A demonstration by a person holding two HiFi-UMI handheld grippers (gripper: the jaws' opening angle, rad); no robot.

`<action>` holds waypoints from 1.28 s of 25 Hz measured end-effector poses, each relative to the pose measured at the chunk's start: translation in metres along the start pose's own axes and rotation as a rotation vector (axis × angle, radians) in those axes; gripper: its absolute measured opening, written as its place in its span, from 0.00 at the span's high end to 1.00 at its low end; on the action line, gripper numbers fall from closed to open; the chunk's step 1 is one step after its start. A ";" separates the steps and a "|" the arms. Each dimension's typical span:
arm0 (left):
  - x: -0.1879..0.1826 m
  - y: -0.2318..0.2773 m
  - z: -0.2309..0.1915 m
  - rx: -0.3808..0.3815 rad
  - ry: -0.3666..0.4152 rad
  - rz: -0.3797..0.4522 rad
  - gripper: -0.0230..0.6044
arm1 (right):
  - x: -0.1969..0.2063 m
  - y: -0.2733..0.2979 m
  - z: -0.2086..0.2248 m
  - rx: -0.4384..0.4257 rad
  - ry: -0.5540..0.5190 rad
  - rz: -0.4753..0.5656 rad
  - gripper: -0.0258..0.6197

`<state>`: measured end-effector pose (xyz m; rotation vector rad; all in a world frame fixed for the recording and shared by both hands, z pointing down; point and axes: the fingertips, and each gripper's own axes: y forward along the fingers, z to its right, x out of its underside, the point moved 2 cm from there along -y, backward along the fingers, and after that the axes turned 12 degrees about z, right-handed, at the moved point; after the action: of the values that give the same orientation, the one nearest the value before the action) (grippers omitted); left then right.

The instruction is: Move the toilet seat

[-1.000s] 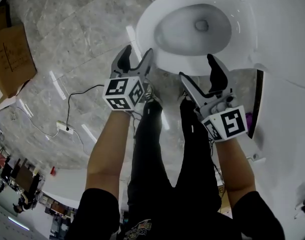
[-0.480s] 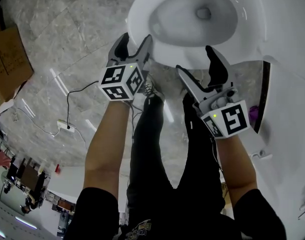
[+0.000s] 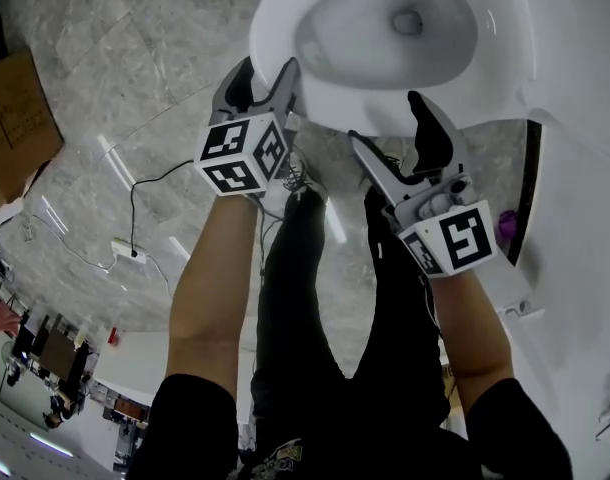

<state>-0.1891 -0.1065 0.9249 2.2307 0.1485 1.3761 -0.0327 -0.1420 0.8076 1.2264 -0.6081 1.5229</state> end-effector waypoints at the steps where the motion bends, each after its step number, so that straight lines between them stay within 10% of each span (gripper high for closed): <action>1: -0.001 0.000 -0.001 -0.007 -0.016 -0.005 0.54 | 0.000 0.000 -0.001 -0.004 -0.001 0.001 0.37; 14: -0.063 -0.036 0.019 0.038 -0.074 0.067 0.61 | -0.013 -0.001 -0.027 -0.072 -0.046 -0.009 0.36; 32: -0.201 -0.093 0.142 0.268 0.071 0.223 0.61 | -0.110 -0.026 -0.060 -0.097 -0.228 -0.032 0.38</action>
<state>-0.1480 -0.1473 0.6684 2.4795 0.1172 1.6382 -0.0391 -0.1260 0.6803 1.3382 -0.7989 1.3210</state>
